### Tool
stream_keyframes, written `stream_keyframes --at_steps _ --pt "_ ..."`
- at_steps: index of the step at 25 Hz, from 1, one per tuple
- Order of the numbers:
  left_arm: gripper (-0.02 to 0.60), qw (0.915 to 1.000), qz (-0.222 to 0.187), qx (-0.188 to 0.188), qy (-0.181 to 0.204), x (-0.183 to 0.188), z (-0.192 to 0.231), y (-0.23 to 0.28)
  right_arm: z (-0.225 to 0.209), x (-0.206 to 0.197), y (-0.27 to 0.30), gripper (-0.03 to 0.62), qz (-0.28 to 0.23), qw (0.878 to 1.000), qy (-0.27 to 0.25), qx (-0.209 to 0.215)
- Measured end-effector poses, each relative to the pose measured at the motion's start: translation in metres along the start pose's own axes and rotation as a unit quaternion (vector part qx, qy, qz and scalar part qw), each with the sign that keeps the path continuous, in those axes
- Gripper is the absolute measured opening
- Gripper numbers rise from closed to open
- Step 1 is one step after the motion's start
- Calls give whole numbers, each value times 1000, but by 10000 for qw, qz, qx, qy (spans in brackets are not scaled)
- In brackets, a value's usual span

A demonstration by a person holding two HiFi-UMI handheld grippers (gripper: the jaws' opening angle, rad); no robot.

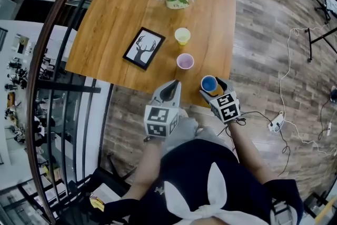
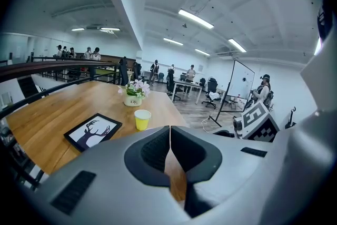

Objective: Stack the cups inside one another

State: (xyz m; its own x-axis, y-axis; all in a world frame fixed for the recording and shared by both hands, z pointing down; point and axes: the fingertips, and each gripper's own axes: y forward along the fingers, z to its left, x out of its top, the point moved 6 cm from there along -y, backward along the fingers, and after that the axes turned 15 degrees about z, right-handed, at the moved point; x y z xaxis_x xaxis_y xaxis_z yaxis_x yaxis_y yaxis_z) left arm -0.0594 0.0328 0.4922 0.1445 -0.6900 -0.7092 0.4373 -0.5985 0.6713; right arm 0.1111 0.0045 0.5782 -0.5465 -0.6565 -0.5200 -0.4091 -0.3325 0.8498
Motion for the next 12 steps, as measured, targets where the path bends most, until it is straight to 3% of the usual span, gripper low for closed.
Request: stream_keyframes --at_steps 12 --pt "23 9999 -14 -105 8 1 11 4 -4 -3 10 353 218 9993 24 -294"
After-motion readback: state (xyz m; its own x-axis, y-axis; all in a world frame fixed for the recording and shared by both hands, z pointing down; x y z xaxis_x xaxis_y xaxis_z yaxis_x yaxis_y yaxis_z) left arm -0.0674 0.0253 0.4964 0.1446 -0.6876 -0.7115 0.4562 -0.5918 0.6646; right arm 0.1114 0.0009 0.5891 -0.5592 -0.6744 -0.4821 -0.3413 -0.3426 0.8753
